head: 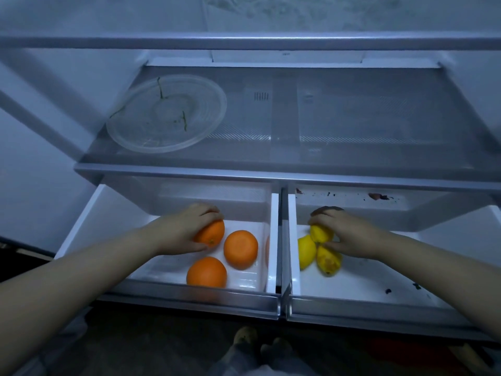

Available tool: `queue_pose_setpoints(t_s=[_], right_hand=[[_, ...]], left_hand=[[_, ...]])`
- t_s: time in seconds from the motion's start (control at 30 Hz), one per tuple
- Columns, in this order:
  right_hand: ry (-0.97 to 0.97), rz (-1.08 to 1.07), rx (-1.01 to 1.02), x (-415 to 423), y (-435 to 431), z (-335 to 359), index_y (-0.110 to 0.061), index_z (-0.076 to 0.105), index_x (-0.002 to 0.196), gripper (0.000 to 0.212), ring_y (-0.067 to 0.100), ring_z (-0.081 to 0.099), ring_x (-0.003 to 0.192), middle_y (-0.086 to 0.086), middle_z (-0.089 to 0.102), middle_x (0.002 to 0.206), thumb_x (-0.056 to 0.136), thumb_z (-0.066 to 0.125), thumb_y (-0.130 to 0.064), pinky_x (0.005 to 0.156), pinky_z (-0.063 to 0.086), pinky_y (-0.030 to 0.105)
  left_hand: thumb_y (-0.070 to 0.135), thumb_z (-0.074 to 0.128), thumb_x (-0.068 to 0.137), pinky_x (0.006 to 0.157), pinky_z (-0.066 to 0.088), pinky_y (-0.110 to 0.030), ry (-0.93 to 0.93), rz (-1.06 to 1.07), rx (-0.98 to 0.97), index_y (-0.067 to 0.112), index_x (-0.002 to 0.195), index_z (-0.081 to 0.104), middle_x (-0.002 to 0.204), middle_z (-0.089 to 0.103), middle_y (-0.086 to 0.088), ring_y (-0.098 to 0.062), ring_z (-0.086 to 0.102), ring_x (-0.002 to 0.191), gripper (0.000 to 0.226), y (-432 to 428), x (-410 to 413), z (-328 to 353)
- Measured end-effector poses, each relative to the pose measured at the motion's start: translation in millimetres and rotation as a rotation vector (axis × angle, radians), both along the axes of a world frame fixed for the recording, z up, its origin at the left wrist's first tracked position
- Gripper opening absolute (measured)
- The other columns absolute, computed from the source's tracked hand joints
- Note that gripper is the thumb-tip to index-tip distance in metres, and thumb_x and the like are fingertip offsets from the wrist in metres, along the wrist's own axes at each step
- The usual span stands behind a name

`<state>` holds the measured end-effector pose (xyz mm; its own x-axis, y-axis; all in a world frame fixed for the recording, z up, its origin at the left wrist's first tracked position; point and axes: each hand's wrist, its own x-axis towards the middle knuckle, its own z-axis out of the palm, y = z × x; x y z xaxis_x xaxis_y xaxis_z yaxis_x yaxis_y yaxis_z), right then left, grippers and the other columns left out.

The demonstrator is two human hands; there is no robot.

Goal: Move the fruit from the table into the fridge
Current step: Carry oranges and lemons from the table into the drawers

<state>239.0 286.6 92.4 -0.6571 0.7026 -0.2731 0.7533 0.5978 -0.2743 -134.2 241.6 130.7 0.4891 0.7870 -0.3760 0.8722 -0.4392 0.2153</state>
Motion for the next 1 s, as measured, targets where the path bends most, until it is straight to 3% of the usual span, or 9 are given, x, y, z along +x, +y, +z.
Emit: queue_pose_setpoints(t_s=[0.1, 0.27, 0.63, 1.0], right_hand=[[-0.005, -0.023, -0.028, -3, 0, -1, -0.029, 0.04, 0.134, 0.055, 0.014, 0.044, 0.118, -0.004, 0.045, 0.135, 0.085, 0.063, -0.039, 0.092, 0.045, 0.028], [-0.078, -0.03, -0.076, -4, 1, -3, -0.029, 0.043, 0.129, 0.05, 0.013, 0.046, 0.112, -0.004, 0.048, 0.129, 0.084, 0.063, -0.038, 0.09, 0.047, 0.029], [-0.124, 0.086, -0.093, 1, -2, -4, -0.029, 0.049, 0.122, 0.044, 0.011, 0.046, 0.106, -0.004, 0.049, 0.123, 0.082, 0.066, -0.036, 0.087, 0.045, 0.028], [-0.131, 0.122, -0.111, -2, -3, 8, -0.031, 0.044, 0.129, 0.057, 0.009, 0.042, 0.116, -0.008, 0.043, 0.131, 0.08, 0.068, -0.043, 0.092, 0.045, 0.029]], left_hand=[[0.048, 0.062, 0.084, 0.1, 0.039, -0.027, 0.026, 0.009, -0.013, 0.031, 0.144, 0.027, 0.149, 0.026, 0.005, -0.013, 0.026, 0.134, 0.071, 2, -4, -13], [0.05, 0.061, 0.084, 0.095, 0.043, -0.027, 0.051, -0.033, -0.009, 0.032, 0.144, 0.027, 0.148, 0.027, 0.006, -0.012, 0.029, 0.133, 0.071, 3, -5, -20], [0.047, 0.058, 0.086, 0.107, 0.035, -0.031, 0.038, -0.059, -0.054, 0.031, 0.146, 0.025, 0.151, 0.025, 0.006, -0.012, 0.027, 0.135, 0.07, 3, -8, -31], [0.05, 0.056, 0.087, 0.106, 0.036, -0.032, 0.015, -0.033, -0.052, 0.035, 0.146, 0.022, 0.153, 0.021, 0.008, -0.013, 0.025, 0.137, 0.07, 4, -7, -31]])
